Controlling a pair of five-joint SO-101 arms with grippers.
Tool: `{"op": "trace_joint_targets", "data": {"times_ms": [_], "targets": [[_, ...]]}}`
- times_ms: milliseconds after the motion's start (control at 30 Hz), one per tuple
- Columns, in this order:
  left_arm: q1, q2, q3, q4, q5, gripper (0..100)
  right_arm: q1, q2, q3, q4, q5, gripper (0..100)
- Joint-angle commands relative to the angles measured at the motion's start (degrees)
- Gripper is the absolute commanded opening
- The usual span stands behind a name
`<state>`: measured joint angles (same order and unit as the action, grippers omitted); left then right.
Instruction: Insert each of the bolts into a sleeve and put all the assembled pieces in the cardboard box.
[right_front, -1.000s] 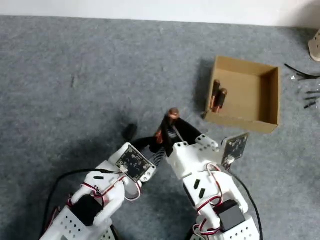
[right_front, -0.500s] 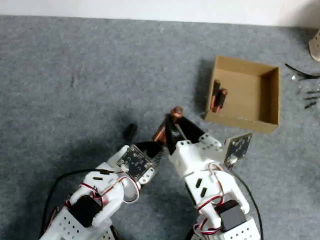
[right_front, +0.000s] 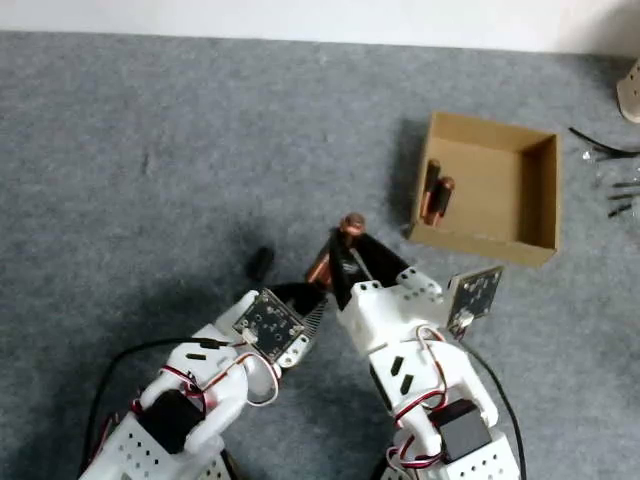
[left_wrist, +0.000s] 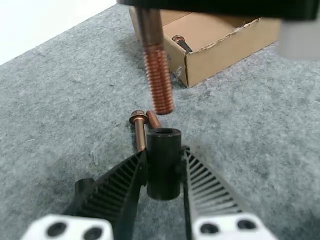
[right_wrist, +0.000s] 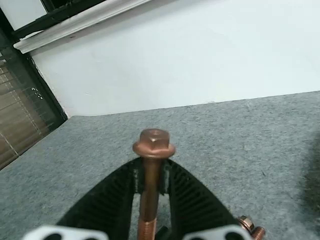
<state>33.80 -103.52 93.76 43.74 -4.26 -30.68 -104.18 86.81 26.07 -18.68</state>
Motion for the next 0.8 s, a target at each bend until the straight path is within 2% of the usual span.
{"op": "trace_joint_targets", "data": {"times_ms": [0,433,600,767], "targets": [[1.2,-0.9,-5.3,0.0,0.6,1,-0.3,-0.5,0.2,-0.4,-0.3,0.4],[1.0,-0.9,-8.1,-0.2,0.5,1,-0.6,-0.5,2.8,-0.4,-0.3,0.4],[-1.5,-0.9,-7.4,-4.2,0.5,1,-0.6,-0.5,3.5,-0.4,-0.3,0.4],[-4.8,-0.9,-2.4,-14.1,0.5,1,-1.8,-0.5,3.7,-0.4,-0.3,0.4]]}}
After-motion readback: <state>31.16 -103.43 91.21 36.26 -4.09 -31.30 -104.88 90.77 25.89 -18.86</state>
